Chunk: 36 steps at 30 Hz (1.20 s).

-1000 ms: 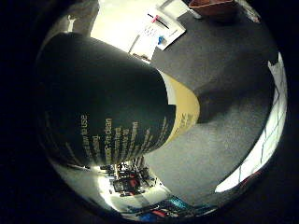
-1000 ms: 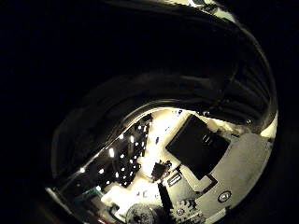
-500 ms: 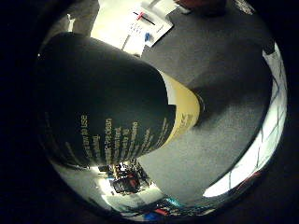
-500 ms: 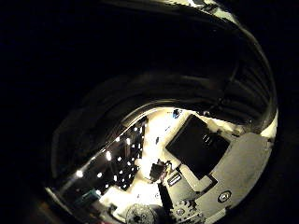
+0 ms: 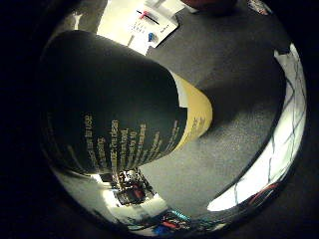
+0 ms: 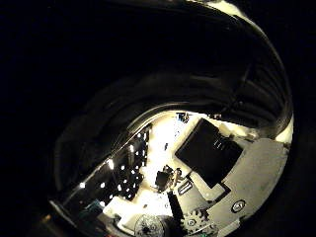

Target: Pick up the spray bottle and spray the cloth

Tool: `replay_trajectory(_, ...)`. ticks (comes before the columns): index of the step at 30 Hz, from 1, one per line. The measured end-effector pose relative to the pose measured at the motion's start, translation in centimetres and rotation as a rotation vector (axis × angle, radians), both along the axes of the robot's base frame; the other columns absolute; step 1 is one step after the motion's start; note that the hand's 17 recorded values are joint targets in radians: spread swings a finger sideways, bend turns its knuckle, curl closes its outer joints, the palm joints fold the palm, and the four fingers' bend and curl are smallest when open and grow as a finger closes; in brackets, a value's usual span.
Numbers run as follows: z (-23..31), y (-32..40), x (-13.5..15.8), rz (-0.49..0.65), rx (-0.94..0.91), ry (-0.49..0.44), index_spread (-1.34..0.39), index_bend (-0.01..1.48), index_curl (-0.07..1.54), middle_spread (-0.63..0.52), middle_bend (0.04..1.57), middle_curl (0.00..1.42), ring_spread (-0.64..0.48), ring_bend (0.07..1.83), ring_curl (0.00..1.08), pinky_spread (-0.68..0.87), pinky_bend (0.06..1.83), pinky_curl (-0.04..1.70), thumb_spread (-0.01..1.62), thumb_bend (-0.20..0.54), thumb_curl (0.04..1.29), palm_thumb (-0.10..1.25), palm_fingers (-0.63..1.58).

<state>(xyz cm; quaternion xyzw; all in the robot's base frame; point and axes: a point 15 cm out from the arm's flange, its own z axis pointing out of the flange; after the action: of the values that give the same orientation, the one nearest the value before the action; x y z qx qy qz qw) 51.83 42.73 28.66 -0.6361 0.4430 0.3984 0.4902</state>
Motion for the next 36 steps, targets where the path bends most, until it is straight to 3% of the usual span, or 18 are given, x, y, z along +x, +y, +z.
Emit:
replay_trajectory(8,0.0,0.0,-1.2,0.053,-0.001,0.013,-0.41,0.24,0.95,-0.25,0.88,0.95,-0.24,1.14,0.68,-0.48,0.69,1.02,1.05,-0.023,0.45,0.77,0.71)
replay_trajectory(15,0.1,0.0,-1.7,0.072,-0.004,0.013,-0.41,0.20,0.88,-0.22,0.82,0.88,-0.20,1.03,0.63,-0.42,0.54,1.00,1.07,-0.023,0.44,0.75,0.55)
replay_trajectory(20,-0.1,-0.5,-1.7,0.083,-0.028,0.002,-0.40,0.23,0.82,-0.19,0.71,0.81,-0.19,0.94,0.59,-0.27,0.42,1.00,1.08,-0.024,0.42,0.74,0.38)
replay_trajectory(24,-0.2,-0.4,-2.6,0.121,-0.037,0.009,-0.37,0.21,0.72,-0.13,0.51,0.70,-0.12,0.80,0.54,-0.03,0.39,0.96,1.08,-0.027,0.41,0.71,0.20)
replay_trajectory(28,0.1,-0.5,-3.1,0.165,-0.060,0.002,-0.34,0.18,0.60,-0.06,0.38,0.59,-0.04,0.62,0.45,0.22,0.35,0.84,1.08,-0.023,0.39,0.69,0.15)
replay_trajectory(36,1.1,-1.2,-3.1,0.173,-0.079,-0.023,-0.29,0.17,0.43,0.02,0.23,0.45,0.07,0.45,0.35,0.40,0.32,0.65,1.07,-0.022,0.37,0.68,0.14)
